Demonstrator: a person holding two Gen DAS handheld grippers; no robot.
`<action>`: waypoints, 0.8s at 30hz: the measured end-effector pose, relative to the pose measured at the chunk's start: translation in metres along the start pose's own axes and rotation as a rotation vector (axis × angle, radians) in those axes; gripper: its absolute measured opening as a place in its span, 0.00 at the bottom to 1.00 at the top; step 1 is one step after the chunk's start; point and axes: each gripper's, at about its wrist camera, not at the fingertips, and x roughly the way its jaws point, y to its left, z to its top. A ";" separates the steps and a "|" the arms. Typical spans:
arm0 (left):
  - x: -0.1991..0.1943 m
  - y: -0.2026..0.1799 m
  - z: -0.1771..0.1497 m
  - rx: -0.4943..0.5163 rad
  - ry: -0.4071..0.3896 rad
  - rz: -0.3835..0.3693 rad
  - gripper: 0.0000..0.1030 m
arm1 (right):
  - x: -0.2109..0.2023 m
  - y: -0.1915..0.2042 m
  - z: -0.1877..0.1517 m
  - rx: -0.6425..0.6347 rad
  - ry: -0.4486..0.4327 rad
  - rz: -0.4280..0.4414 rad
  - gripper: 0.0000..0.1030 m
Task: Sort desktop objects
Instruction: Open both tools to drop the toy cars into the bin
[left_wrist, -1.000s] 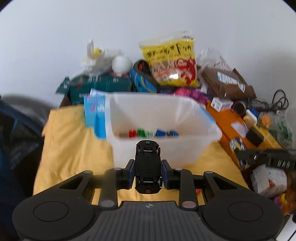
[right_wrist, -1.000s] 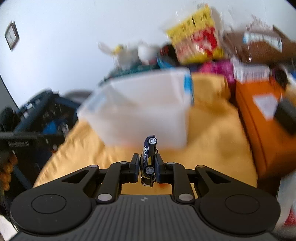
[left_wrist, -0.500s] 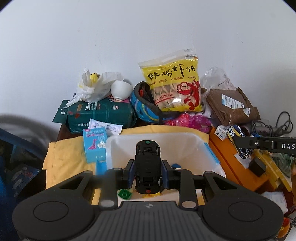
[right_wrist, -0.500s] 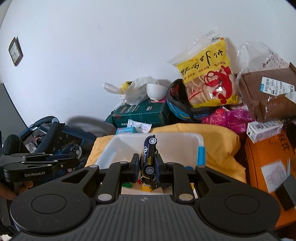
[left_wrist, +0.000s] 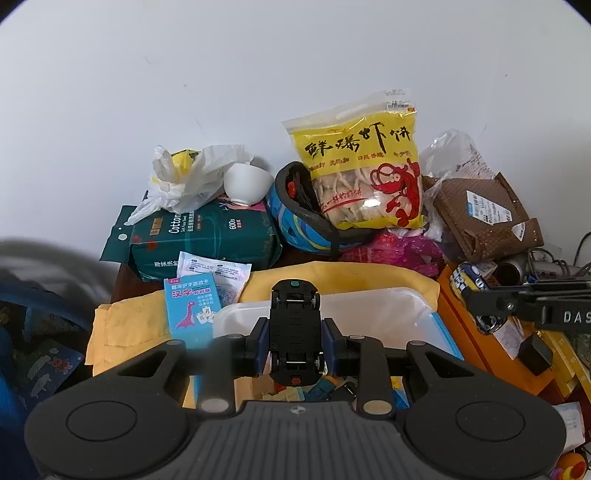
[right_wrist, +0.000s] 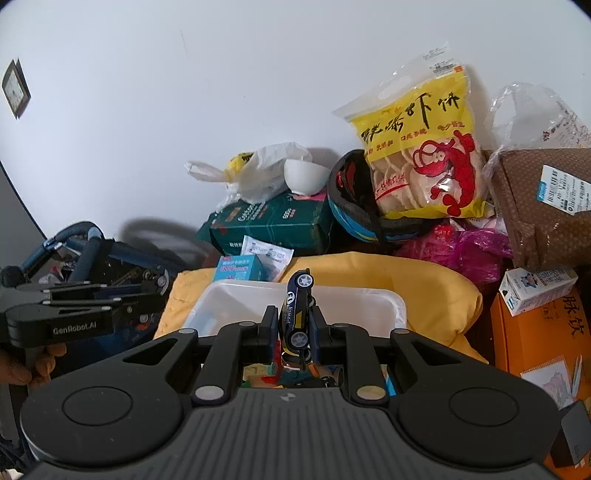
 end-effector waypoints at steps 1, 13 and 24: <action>0.003 -0.001 0.001 0.001 0.008 0.002 0.32 | 0.003 0.001 0.001 -0.003 0.009 -0.002 0.19; 0.026 -0.005 0.005 -0.001 0.052 0.014 0.47 | 0.038 0.004 0.006 -0.033 0.080 -0.030 0.23; -0.023 0.010 -0.070 -0.019 -0.099 -0.012 0.60 | 0.010 0.008 -0.039 -0.080 -0.010 0.001 0.55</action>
